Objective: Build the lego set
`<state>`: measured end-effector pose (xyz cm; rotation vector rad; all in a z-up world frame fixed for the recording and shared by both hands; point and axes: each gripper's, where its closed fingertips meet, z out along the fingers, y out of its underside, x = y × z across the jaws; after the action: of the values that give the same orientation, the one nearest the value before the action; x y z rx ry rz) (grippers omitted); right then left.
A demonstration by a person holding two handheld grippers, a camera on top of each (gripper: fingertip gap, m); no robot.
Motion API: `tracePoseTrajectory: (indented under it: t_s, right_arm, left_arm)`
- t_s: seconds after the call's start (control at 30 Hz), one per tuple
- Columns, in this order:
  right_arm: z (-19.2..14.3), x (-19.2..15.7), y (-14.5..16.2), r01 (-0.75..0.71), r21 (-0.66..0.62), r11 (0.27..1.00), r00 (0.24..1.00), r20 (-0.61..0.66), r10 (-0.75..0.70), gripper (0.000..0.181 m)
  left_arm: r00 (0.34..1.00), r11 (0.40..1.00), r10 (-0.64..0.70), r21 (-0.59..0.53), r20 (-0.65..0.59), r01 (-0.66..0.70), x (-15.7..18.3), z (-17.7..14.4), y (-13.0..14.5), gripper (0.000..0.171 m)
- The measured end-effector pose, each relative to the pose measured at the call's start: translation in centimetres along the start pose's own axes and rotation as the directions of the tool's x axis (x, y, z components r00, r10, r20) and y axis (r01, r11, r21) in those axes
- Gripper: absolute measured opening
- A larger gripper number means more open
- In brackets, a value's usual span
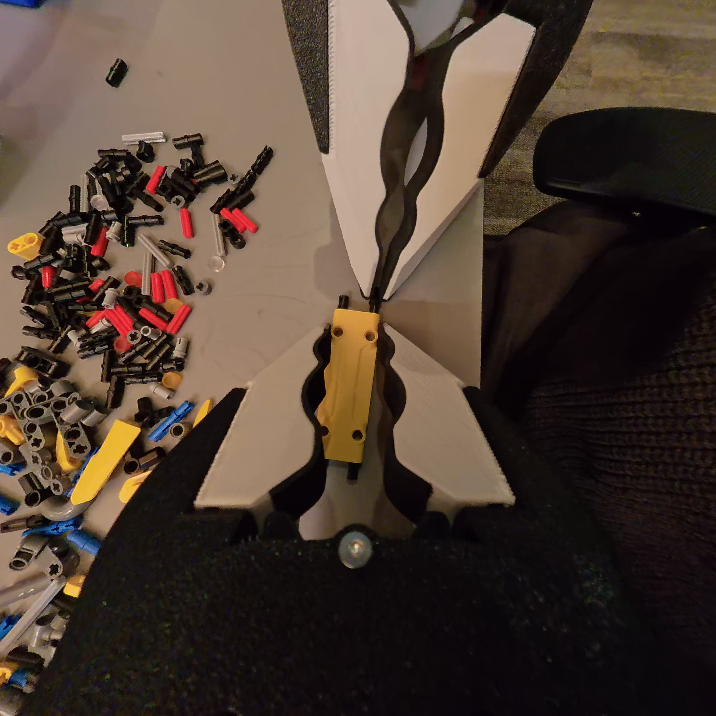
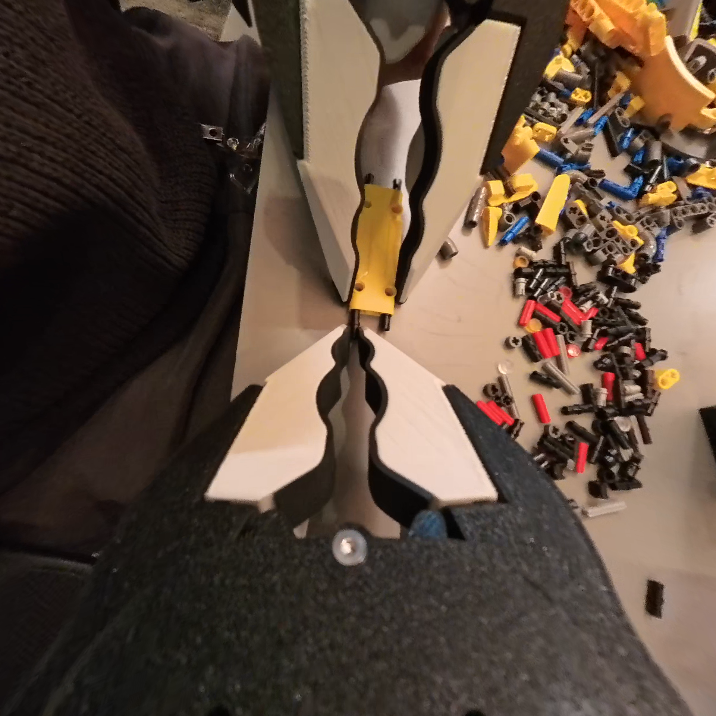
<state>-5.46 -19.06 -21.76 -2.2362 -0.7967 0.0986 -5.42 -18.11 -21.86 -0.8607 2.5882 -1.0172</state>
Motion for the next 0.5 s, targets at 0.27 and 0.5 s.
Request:
tracePoseTrajectory:
  t_s: [0.27,0.5]
  right_arm:
    - [0.06,0.00,0.05,-0.029,-0.111,0.993,1.000,-0.012,0.028,0.003]
    - [0.06,-0.12,0.02,-0.311,-0.159,0.937,0.928,0.162,0.336,0.002]
  left_arm:
    - [1.000,0.999,0.026,-0.030,-0.003,-0.026,0.02,0.02,-0.01,0.023]
    - [0.998,0.996,0.058,-0.061,-0.014,-0.059,0.01,0.03,0.01,0.024]
